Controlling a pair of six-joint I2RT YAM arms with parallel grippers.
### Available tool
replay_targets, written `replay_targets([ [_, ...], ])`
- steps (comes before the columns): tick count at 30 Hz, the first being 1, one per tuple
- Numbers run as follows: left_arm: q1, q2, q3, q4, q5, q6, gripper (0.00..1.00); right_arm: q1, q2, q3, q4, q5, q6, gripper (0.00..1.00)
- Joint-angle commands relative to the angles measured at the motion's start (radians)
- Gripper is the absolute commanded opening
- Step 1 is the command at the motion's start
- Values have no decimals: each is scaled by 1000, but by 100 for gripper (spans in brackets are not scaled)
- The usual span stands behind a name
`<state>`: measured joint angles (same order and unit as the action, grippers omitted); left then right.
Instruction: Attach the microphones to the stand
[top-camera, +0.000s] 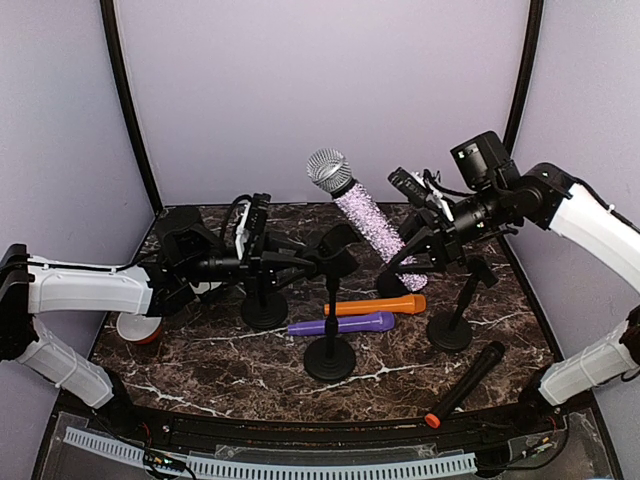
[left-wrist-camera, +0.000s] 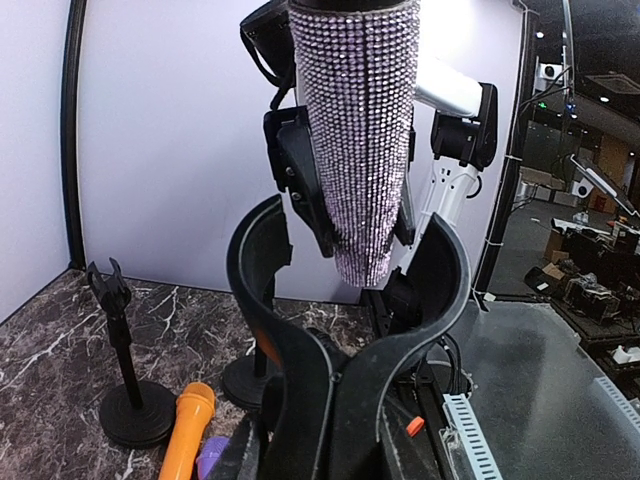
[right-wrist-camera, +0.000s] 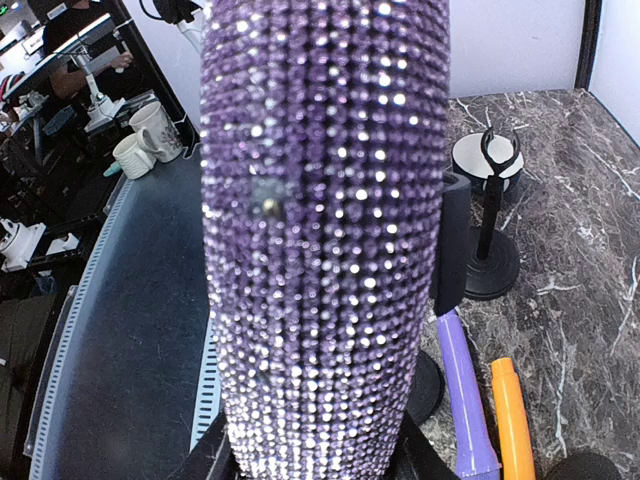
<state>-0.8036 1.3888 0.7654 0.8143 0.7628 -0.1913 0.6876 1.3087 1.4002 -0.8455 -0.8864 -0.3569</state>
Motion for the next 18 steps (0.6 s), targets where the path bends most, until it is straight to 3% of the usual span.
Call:
replay_targets([
  [1,-25,3,18,21,-14,-36,0,31,21,-12,111,29,47,0],
  [18,-38,28,16,83,-46,-66,0,96,57,-120,218,89,88,0],
])
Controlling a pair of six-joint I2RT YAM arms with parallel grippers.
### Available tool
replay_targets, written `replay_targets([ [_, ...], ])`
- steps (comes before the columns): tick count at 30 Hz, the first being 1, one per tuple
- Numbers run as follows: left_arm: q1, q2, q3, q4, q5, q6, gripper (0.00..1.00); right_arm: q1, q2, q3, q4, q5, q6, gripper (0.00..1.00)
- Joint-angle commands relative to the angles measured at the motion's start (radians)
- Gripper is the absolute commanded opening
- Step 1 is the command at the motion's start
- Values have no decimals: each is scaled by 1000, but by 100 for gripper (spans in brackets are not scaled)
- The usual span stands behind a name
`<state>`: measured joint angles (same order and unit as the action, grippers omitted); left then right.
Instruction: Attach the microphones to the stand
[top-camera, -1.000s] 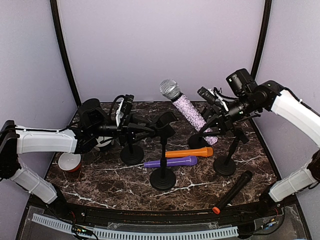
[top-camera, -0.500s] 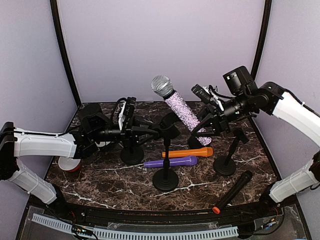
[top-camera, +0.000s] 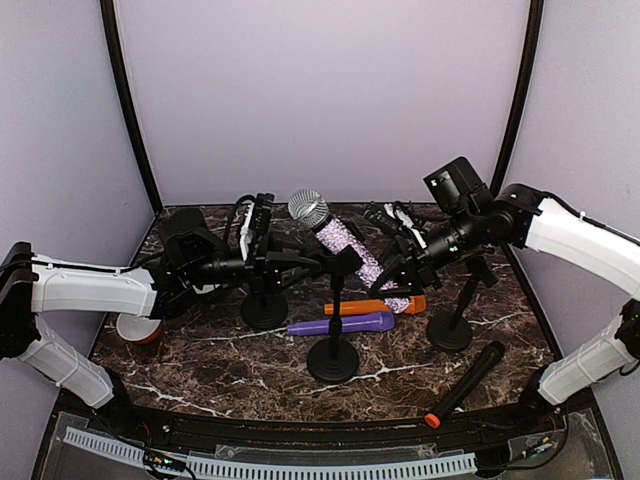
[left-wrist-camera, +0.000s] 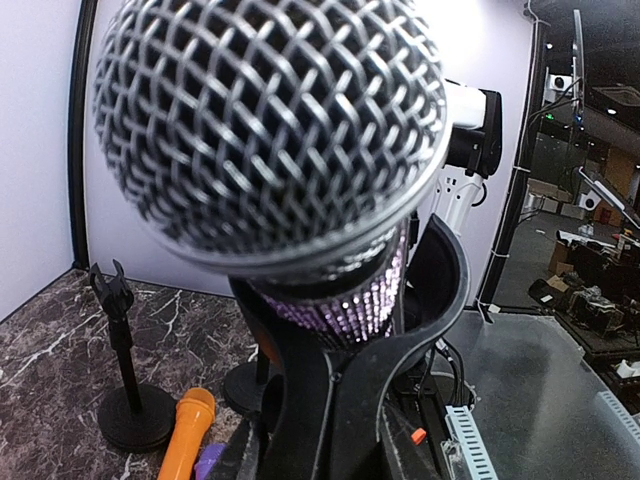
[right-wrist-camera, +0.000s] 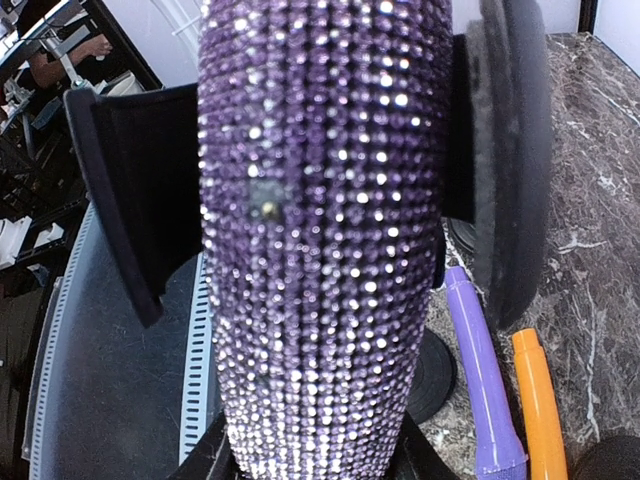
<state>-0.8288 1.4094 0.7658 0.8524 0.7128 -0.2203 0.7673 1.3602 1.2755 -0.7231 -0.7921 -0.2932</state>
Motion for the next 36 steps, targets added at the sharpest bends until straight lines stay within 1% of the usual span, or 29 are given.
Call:
replay_targets([
  [1,-13,9,15,48,4,-39,0,16,8,7,98,-6,27,0],
  [2,-14,9,14,51,4,-40,0,17,12,10,100,-8,30,0],
  [4,-15,10,11,58,4,-44,5,19,17,14,103,-12,33,0],
  [7,-15,12,12,60,7,-48,7,19,24,16,108,-13,36,0],
  [11,-15,14,14,60,9,-56,13,20,29,16,111,-13,39,0],
  [13,-16,11,14,60,5,-58,28,20,28,16,115,-15,41,0],
  [16,-16,-5,-1,66,-5,-49,44,19,27,18,112,-16,40,0],
  [21,-16,-49,-5,2,-37,-15,62,20,18,7,113,-23,38,0],
  [22,-16,-58,-5,-16,-40,-10,68,19,15,6,112,-25,37,0],
  [23,-16,-68,-3,-39,-42,-1,92,20,14,9,110,-33,35,0],
  [24,-16,-82,0,-70,-44,5,98,20,15,16,106,-39,33,0],
  [26,-16,-118,7,-154,-51,38,99,20,22,50,88,-62,30,0],
  [30,-16,-224,4,-322,-112,85,99,19,63,191,9,-136,2,0],
  [33,-16,-333,11,-460,-192,126,99,23,100,319,-70,-203,-23,0],
  [36,-16,-444,33,-637,-294,188,99,26,124,428,-120,-203,-45,0],
])
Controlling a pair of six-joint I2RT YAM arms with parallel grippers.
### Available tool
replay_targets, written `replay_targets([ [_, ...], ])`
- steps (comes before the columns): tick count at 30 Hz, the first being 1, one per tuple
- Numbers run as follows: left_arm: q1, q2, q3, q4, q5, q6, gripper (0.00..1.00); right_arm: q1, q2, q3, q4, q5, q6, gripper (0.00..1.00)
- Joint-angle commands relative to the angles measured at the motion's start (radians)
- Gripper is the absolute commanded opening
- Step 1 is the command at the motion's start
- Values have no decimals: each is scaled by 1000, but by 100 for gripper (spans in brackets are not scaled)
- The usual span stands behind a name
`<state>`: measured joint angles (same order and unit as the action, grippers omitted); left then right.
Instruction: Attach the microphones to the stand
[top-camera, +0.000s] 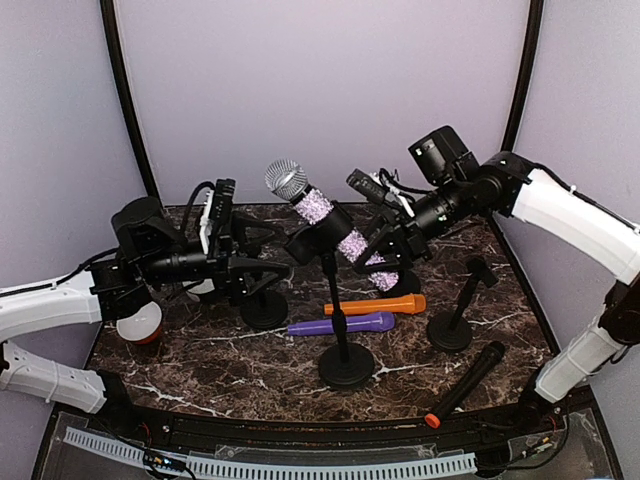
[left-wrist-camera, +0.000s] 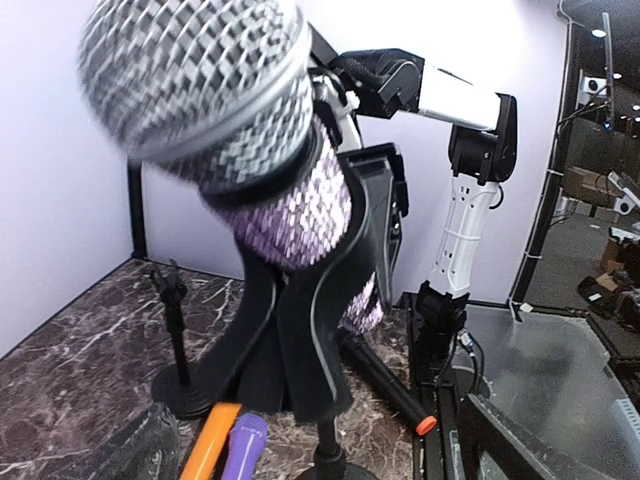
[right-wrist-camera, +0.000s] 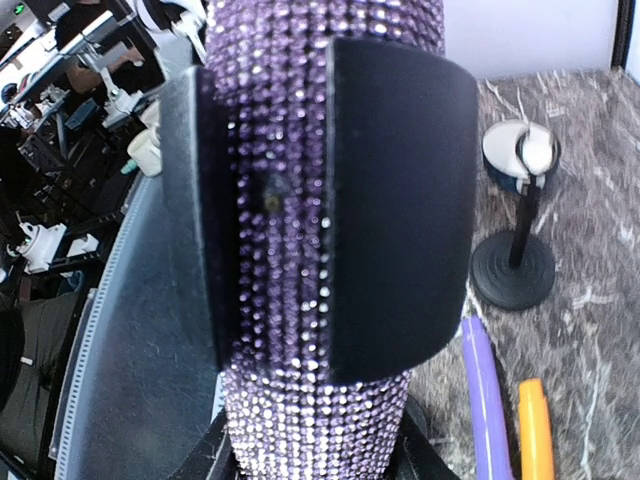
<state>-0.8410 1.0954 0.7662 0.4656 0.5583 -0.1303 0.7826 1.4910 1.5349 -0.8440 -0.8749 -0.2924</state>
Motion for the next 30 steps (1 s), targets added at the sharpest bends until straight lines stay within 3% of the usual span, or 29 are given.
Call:
replay_targets([
  [1,-4,-172,32,-286,-171,112,99,9,1,203,-9,-112,-50,0],
  [6,-3,-316,15,-384,-285,136,99,9,46,341,-25,24,-116,0],
  [12,-3,-356,20,-434,-310,101,99,-9,132,460,33,183,-131,0],
  [23,-3,-373,12,-449,-379,48,99,-117,247,416,437,329,74,0],
  [30,-3,-364,20,-502,-418,64,99,-151,356,447,591,394,154,0],
])
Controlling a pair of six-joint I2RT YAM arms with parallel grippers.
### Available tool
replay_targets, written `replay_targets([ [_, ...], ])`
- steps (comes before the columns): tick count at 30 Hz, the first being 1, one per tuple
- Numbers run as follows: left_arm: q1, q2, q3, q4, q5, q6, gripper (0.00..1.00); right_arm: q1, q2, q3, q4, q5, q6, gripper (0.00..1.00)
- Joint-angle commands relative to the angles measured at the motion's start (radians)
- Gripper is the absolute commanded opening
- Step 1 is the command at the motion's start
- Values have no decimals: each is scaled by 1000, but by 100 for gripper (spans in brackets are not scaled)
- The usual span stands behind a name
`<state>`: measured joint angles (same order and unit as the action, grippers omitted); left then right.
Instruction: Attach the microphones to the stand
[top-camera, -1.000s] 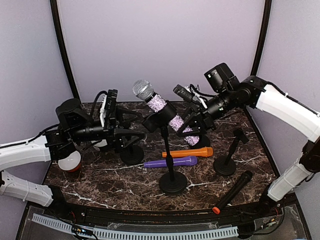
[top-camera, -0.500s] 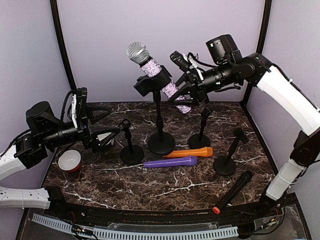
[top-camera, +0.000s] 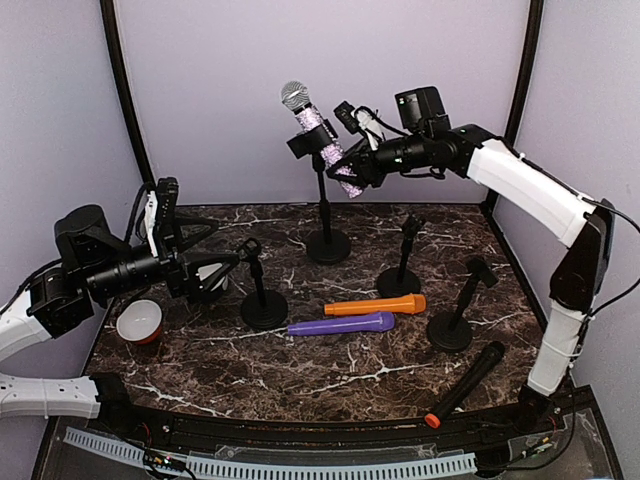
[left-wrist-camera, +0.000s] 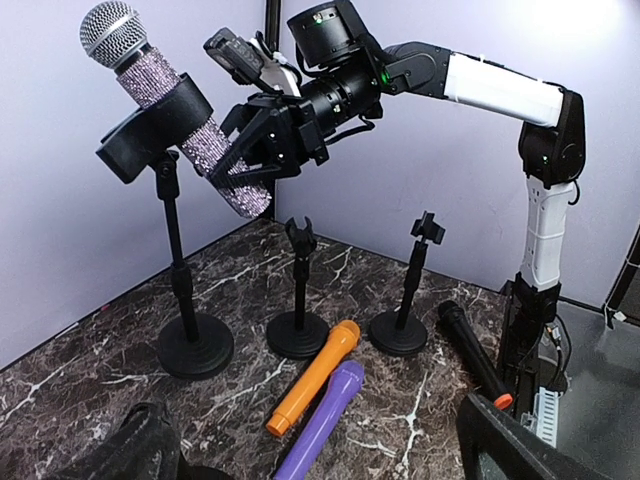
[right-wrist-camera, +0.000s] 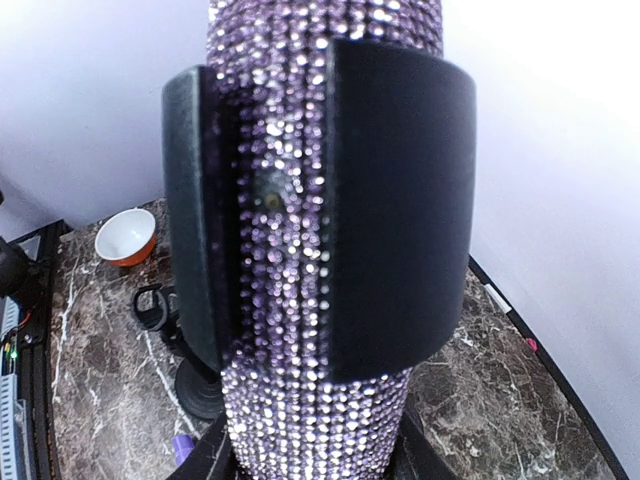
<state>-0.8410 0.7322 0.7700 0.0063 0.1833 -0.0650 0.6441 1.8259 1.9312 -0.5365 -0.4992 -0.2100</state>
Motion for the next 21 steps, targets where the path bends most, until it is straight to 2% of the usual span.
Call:
replay_targets([
  [1,-3,-3,16,-49,-56,-1,99,-19,39,58,301,15,84,0],
  [9,-3,-19,-5,-67,-187,-29,99,-44,173,122,370,-17,111,0],
  [21,-3,-85,-85,-28,-179,-50,99,-56,222,53,448,-3,112,0],
])
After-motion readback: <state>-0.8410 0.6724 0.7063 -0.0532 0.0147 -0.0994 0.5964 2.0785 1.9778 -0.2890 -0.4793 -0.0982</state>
